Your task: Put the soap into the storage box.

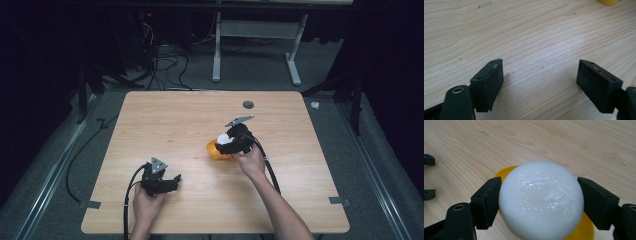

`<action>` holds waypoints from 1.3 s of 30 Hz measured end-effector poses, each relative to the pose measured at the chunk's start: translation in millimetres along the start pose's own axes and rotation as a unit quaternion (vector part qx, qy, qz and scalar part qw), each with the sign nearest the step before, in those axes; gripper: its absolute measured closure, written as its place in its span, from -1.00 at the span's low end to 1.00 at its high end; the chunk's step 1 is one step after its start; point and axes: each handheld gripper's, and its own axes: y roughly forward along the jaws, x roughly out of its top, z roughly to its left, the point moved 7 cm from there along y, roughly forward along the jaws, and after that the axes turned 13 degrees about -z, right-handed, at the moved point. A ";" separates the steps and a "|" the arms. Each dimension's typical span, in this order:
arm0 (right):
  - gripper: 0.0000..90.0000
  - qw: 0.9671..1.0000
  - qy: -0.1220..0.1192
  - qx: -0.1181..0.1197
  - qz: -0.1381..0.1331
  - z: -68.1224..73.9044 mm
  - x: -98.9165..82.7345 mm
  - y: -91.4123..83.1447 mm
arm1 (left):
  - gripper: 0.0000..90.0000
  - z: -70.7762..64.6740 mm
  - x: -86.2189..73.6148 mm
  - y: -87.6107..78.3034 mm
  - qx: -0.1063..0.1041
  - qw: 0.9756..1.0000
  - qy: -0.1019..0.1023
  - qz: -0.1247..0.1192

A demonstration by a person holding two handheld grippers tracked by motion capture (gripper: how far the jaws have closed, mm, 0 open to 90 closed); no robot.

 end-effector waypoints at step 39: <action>-0.49 0.999 0.006 -0.005 -0.042 -5.8 4.7 -7.2 | -0.50 0.2 0.1 0.1 0.001 1.000 -0.001 0.000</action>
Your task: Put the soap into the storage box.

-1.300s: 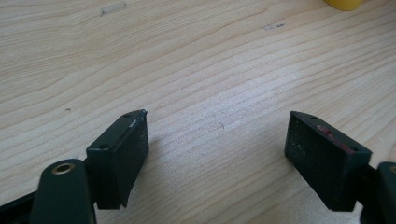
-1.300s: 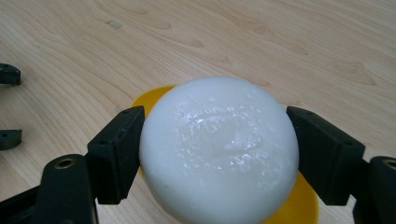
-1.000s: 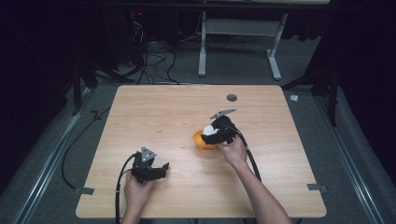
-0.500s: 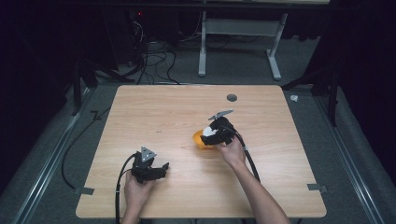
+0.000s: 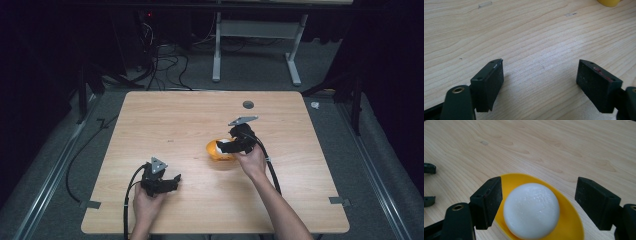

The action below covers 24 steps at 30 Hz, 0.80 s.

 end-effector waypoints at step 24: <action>-0.43 0.998 0.008 -0.012 -0.061 -21.3 13.1 -48.0 | -0.50 0.0 0.0 0.0 0.000 1.000 0.000 0.000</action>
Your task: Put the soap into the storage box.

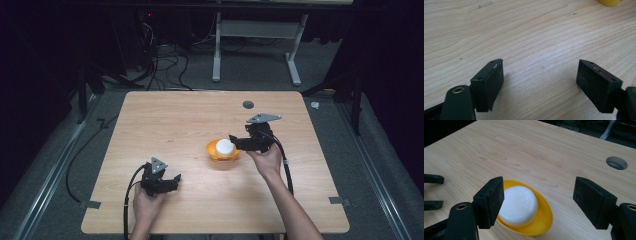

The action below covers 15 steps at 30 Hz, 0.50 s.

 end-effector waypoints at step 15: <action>-0.42 1.000 0.002 -0.008 -0.020 -10.8 4.9 -21.8 | -0.50 -0.2 0.0 0.0 0.000 1.000 -0.001 0.000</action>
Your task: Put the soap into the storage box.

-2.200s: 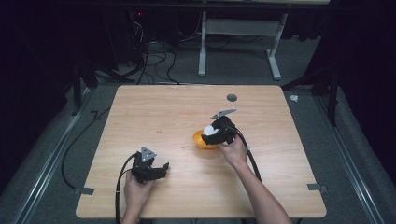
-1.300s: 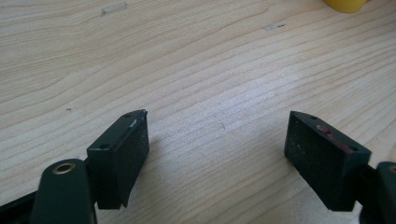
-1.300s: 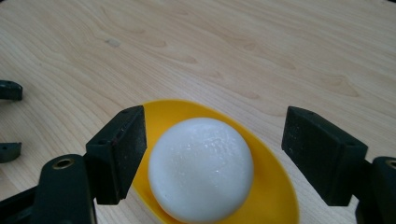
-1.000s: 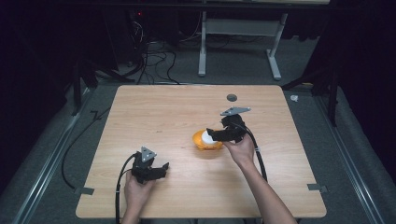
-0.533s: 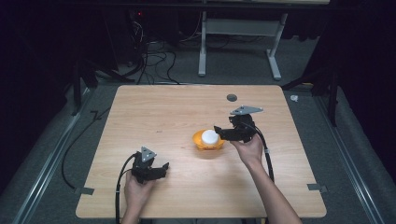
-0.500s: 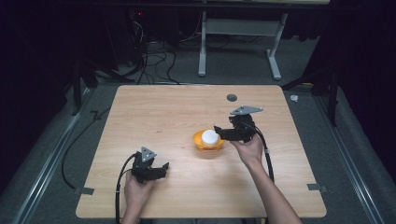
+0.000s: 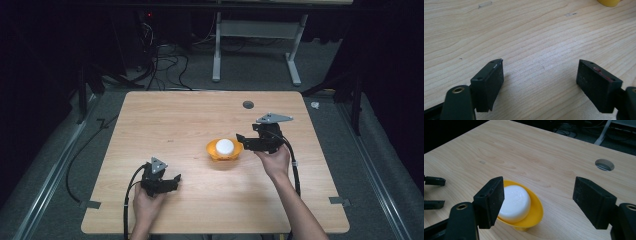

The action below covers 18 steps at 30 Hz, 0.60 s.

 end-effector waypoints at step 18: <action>-0.41 1.000 0.006 -0.019 -0.019 -14.7 2.5 -25.0 | -0.50 0.0 0.0 0.0 0.000 1.000 0.000 0.000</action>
